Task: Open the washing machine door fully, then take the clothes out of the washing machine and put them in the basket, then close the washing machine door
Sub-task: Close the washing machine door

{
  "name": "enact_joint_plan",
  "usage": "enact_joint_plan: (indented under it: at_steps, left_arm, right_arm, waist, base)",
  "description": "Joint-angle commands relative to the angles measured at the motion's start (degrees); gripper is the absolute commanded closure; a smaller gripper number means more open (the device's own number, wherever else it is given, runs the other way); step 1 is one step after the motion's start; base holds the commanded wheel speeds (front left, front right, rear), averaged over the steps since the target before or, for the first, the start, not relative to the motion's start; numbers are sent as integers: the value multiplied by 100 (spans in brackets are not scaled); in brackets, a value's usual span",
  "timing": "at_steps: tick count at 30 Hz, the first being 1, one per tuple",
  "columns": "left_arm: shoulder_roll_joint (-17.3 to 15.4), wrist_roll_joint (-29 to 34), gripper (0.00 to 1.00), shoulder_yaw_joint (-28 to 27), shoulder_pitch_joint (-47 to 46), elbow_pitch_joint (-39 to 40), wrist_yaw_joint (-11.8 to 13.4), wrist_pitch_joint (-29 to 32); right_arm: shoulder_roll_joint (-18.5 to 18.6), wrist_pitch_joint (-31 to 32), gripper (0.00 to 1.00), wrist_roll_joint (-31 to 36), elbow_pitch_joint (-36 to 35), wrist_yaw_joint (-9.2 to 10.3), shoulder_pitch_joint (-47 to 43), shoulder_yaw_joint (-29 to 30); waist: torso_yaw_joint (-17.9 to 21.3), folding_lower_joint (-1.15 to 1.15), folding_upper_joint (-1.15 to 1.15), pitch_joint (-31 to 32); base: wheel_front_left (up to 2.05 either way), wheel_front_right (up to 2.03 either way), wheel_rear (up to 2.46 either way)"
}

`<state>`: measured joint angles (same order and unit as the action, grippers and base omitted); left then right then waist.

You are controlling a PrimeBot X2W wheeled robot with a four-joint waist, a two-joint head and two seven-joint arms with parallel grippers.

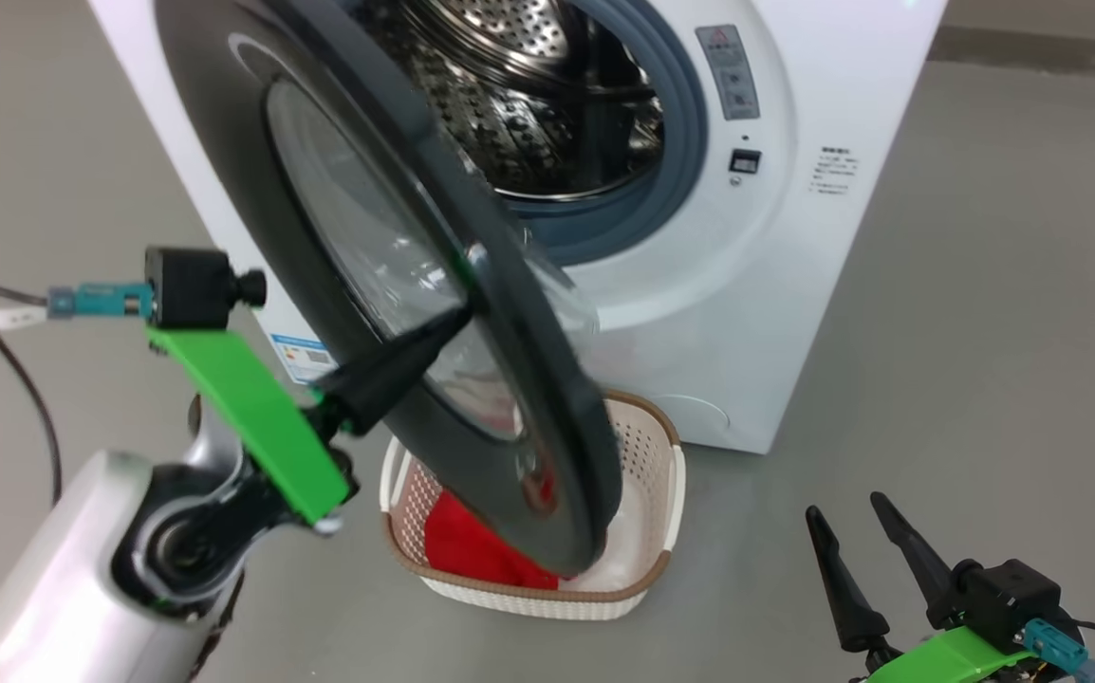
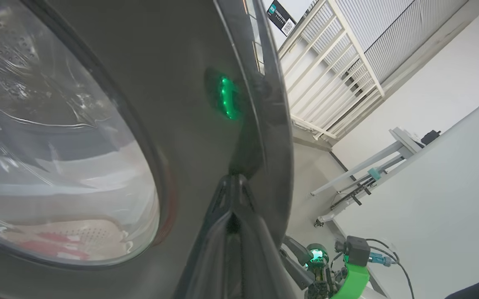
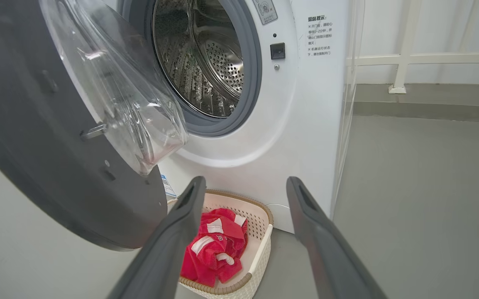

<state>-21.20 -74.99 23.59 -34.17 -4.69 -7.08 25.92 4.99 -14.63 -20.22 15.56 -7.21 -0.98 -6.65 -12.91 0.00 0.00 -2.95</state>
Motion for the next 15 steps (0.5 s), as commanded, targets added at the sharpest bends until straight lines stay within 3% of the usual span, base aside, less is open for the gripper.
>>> enact_joint_plan:
  at_steps: [1,15]
  left_arm:
    - [-96,97,100,-171,-401,78,-41,-217]
    - [312,235,100,641,-1566,-925,-41,-2000]
  right_arm:
    - [26,-37,0,19,-164,-28,196,-98]
    - [-52,-37,0,111,-259,-28,501,117]
  waist:
    - [127,0,0,-130]
    - [509,0,0,-617]
  base:
    - [0,0,0]
    - [0,0,0]
